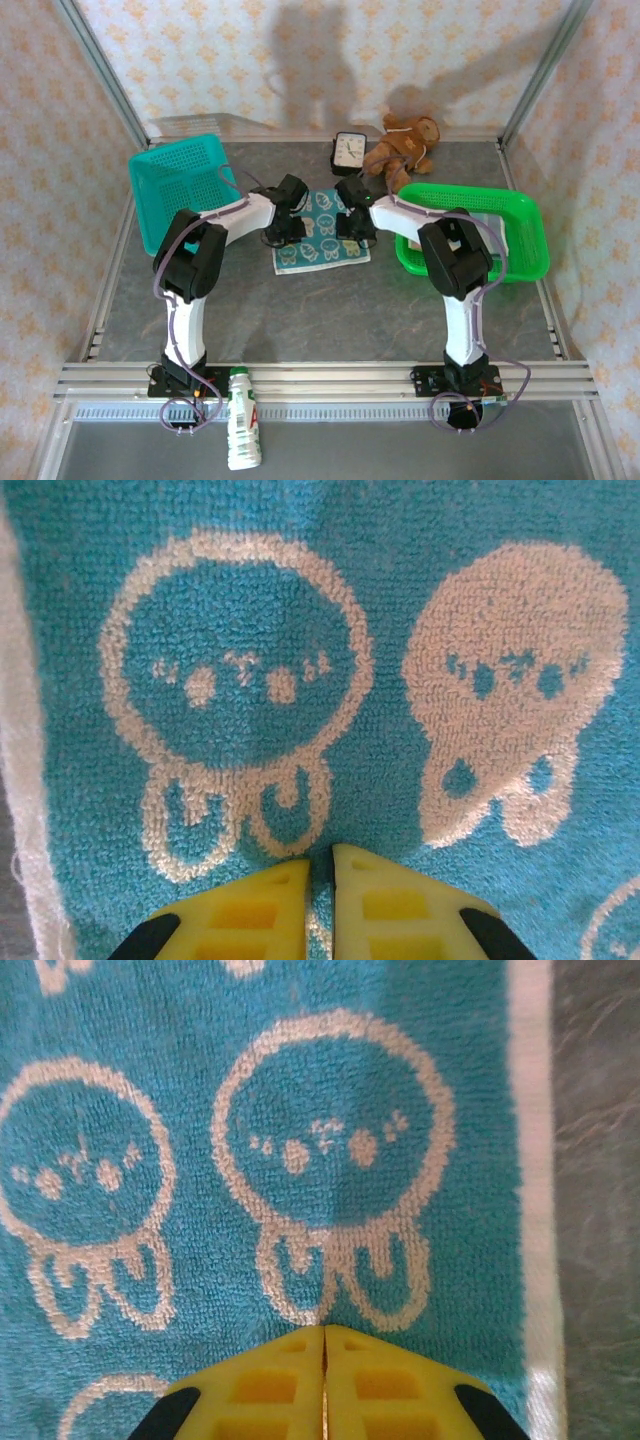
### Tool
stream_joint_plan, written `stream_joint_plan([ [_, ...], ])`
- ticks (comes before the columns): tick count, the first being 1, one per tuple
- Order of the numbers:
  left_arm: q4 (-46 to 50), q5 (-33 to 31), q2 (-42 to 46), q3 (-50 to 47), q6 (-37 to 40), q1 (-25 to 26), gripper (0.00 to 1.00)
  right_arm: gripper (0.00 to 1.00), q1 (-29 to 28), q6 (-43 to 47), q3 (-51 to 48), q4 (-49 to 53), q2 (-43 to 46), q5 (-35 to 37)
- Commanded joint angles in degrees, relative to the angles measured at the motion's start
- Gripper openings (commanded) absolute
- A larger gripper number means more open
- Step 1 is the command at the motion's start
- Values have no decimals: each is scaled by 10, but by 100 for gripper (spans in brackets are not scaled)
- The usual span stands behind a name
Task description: Fold and stack the towels
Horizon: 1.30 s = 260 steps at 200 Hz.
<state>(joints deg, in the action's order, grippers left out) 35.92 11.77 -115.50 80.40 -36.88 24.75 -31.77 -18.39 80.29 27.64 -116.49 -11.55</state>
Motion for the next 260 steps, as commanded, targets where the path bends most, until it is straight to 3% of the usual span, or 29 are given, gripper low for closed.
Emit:
stream_joint_plan([
  [1, 12, -3, 20, -43, 11, -2, 13, 8, -16, -14, -45, -4, 17, 10],
  [62, -6, 15, 144, -211, -16, 17, 13, 5, -70, -84, -195, -26, 132, 38],
  [98, -8, 20, 216, -276, -27, 21, 14, 5, -95, -118, -233, -25, 176, 44],
  [148, 20, 18, 203, -181, 12, 0, 14, 1, -89, -81, -135, 22, 170, 90],
  [200, 8, -10, 112, -82, 47, -64, 9, 0, -40, -43, -12, 39, 86, 75],
  [260, 9, -12, 45, -19, 53, -82, 8, 0, -16, -23, 72, 57, 1, 61],
])
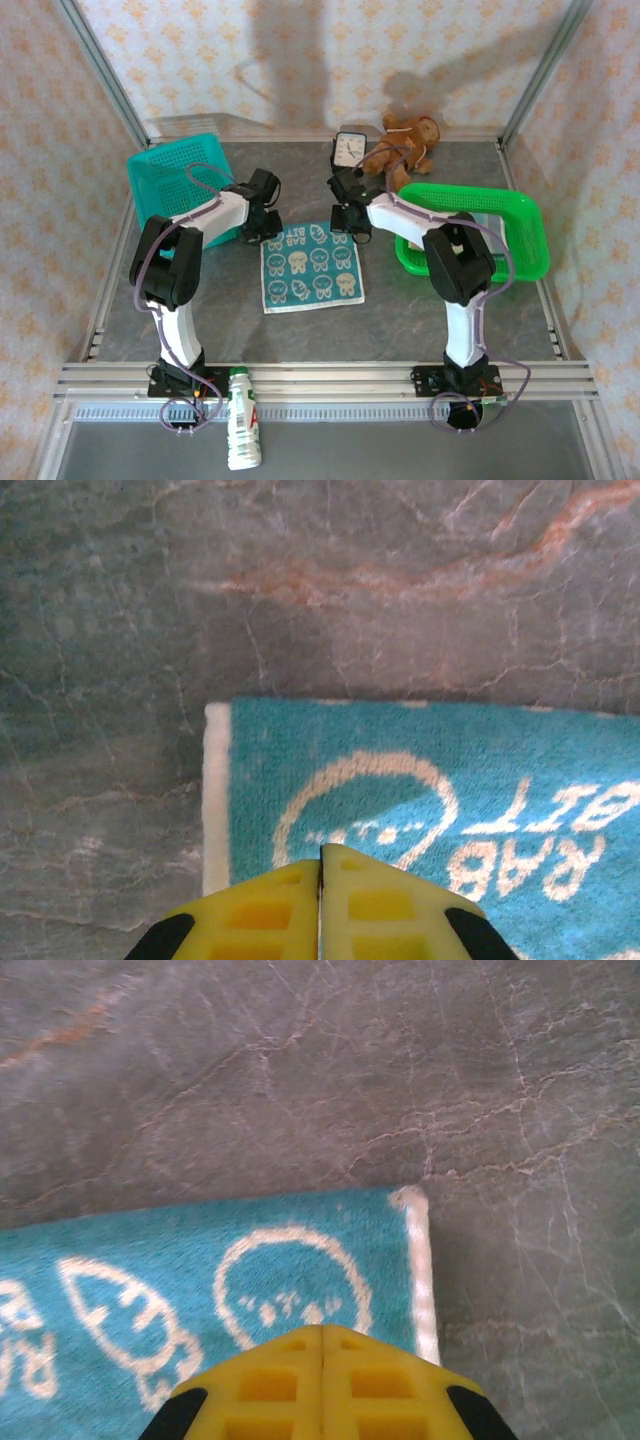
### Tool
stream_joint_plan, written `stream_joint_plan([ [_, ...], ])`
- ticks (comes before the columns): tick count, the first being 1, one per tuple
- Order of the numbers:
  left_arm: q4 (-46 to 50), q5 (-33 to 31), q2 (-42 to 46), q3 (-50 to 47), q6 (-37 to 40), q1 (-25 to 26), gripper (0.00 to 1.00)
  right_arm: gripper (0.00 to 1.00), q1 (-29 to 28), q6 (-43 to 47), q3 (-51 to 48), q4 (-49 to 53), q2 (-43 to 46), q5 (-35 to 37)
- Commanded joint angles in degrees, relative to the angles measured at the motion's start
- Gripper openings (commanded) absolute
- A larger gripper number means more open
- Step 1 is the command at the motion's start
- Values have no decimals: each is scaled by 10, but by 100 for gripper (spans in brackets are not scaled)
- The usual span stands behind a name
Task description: Fold and stack the towels
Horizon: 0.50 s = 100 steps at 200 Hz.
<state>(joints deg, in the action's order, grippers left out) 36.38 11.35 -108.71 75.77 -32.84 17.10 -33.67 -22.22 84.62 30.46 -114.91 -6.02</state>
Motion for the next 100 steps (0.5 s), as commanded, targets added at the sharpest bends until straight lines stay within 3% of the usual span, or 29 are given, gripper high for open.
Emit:
stream_joint_plan([
  [1, 5, -7, -23, 28, 12, -5, 8, 0, 2, 15, 29, 29, -15, 5],
  [65, 29, 3, -66, 128, 4, -5, 9, 0, 2, 11, 31, 25, -19, -5],
  [100, 71, -28, -102, 189, 18, -14, 10, 0, 2, 9, 23, 22, -13, -6],
])
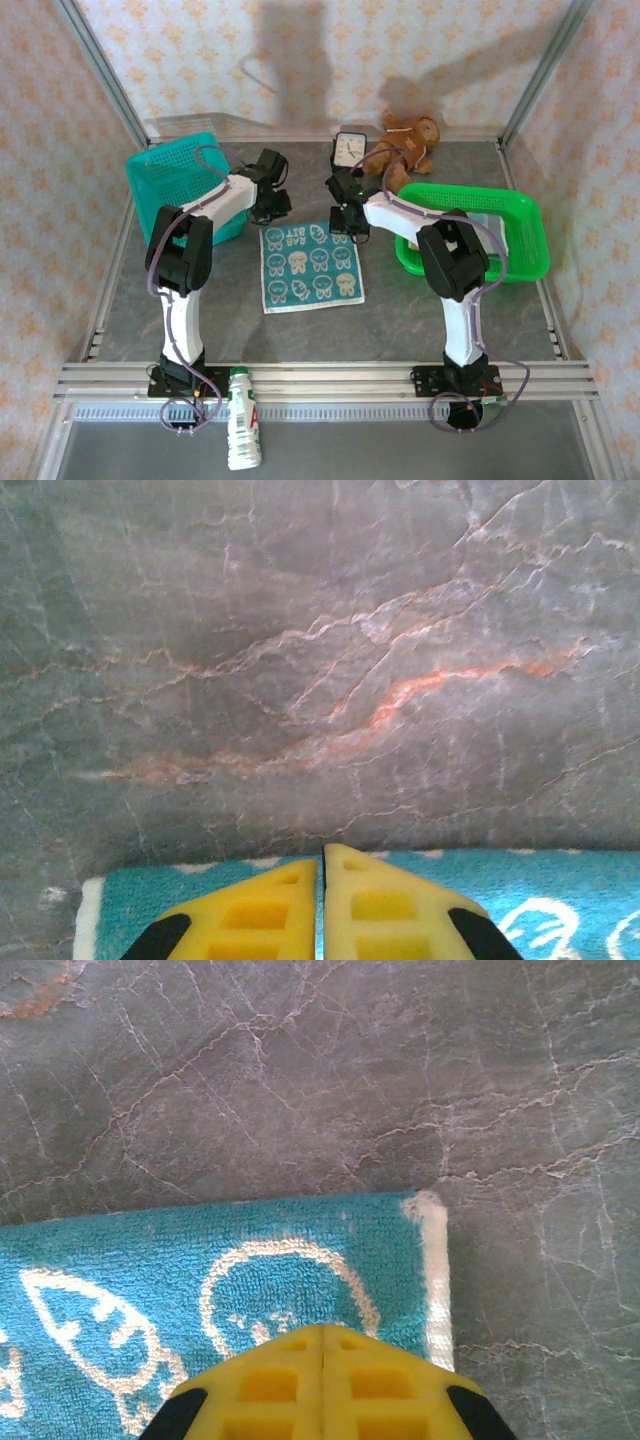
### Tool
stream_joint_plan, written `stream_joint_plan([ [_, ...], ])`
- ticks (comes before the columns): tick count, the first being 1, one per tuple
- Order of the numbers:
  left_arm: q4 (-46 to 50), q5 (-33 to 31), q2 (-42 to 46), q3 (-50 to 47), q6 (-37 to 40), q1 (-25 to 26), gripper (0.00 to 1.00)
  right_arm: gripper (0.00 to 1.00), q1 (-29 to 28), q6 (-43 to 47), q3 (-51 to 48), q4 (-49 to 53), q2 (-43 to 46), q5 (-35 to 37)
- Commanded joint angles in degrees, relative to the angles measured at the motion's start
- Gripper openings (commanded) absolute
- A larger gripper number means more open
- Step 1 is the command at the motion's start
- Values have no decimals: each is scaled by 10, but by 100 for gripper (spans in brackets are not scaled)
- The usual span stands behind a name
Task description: Fold and stack the towels
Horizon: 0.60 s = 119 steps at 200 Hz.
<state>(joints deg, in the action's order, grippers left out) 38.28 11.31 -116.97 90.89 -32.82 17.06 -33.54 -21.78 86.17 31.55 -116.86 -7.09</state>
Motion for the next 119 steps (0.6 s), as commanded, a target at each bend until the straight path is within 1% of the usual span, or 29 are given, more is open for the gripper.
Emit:
stream_joint_plan([
  [1, 53, -28, -20, 38, 18, -14, 10, 0, 1, 4, 8, 11, 7, 5],
  [21, 62, -35, -21, 38, 19, -28, 10, 0, 1, 3, 3, 10, 12, 5],
  [34, 69, -50, -9, 25, 19, -34, 9, 0, 1, 3, 0, 9, 16, 5],
  [42, 69, -58, 4, 10, 35, -39, 9, 0, 1, 3, -2, 7, 18, 5],
  [75, 62, -68, 70, -71, 38, -63, 9, 0, 1, 1, -7, 3, 22, 4],
  [96, 62, -79, 117, -114, 42, -68, 9, 0, 1, 3, -10, 3, 22, 5],
  [109, 60, -78, 133, -131, 42, -68, 9, 0, 1, 4, -12, 3, 22, 8],
  [119, 56, -65, 143, -141, 38, -68, 9, 0, 2, 6, -13, 5, 22, 14],
])
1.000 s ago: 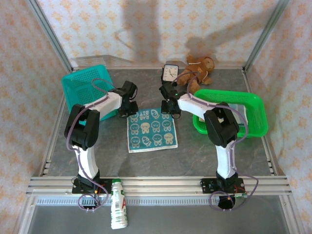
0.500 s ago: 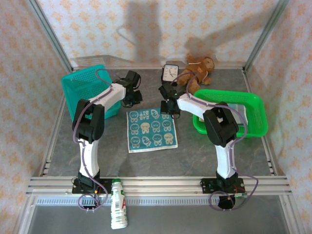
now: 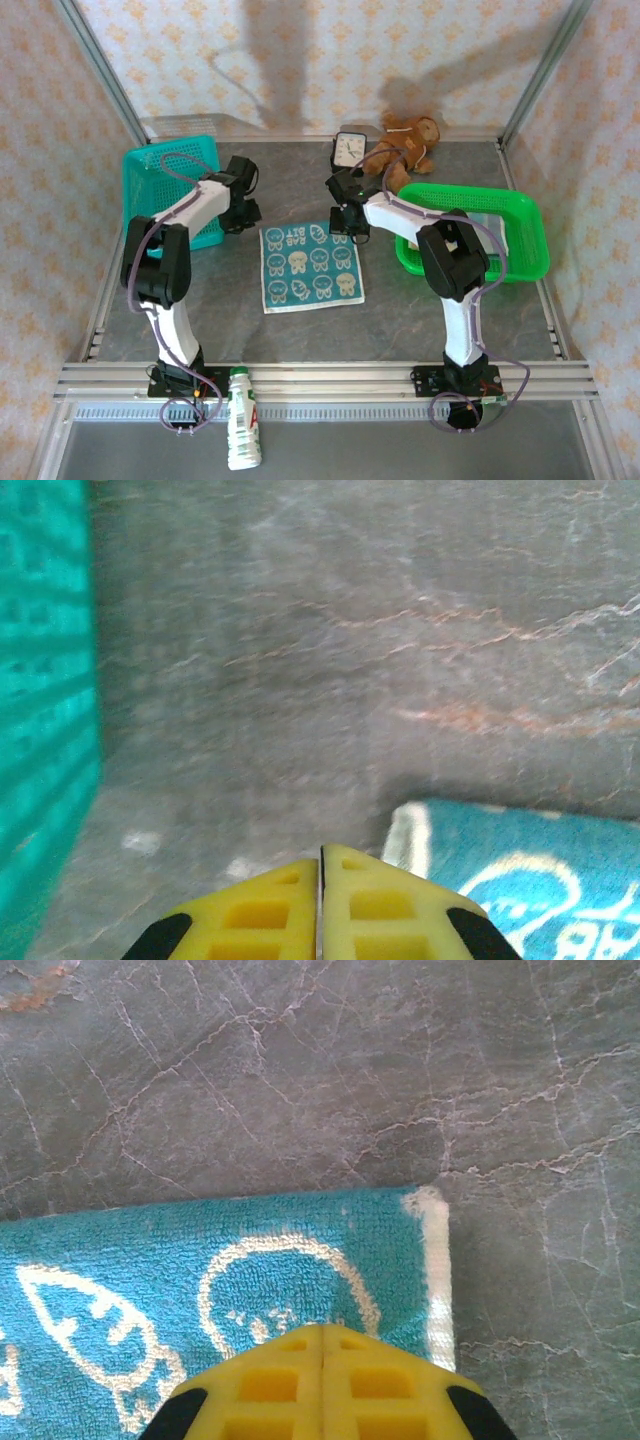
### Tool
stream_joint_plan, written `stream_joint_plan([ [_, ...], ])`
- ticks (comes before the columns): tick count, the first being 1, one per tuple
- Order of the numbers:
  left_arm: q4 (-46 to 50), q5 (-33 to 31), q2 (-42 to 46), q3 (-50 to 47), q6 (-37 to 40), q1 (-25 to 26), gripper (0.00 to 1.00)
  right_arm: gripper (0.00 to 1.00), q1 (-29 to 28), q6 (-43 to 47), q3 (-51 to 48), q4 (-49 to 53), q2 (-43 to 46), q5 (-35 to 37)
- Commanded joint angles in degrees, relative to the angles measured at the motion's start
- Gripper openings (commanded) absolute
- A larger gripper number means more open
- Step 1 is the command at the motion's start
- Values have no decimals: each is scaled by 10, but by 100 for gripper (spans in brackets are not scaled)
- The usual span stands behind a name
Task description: Fold and stack the towels
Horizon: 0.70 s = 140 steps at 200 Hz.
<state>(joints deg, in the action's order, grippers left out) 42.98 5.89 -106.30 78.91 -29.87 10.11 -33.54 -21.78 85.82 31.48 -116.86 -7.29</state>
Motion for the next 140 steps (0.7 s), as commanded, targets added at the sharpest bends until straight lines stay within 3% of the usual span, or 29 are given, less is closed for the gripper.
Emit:
stream_joint_plan([
  [1, 8, -8, 37, -22, 8, 2, 9, 0, 2, 5, -9, 6, 22, 17],
  [48, -71, 92, 35, -59, -28, 11, 9, 0, 31, 12, 5, 2, 15, 31],
  [140, -69, 61, -67, -30, -34, 34, 7, 0, 37, 33, 57, 16, -57, 18],
])
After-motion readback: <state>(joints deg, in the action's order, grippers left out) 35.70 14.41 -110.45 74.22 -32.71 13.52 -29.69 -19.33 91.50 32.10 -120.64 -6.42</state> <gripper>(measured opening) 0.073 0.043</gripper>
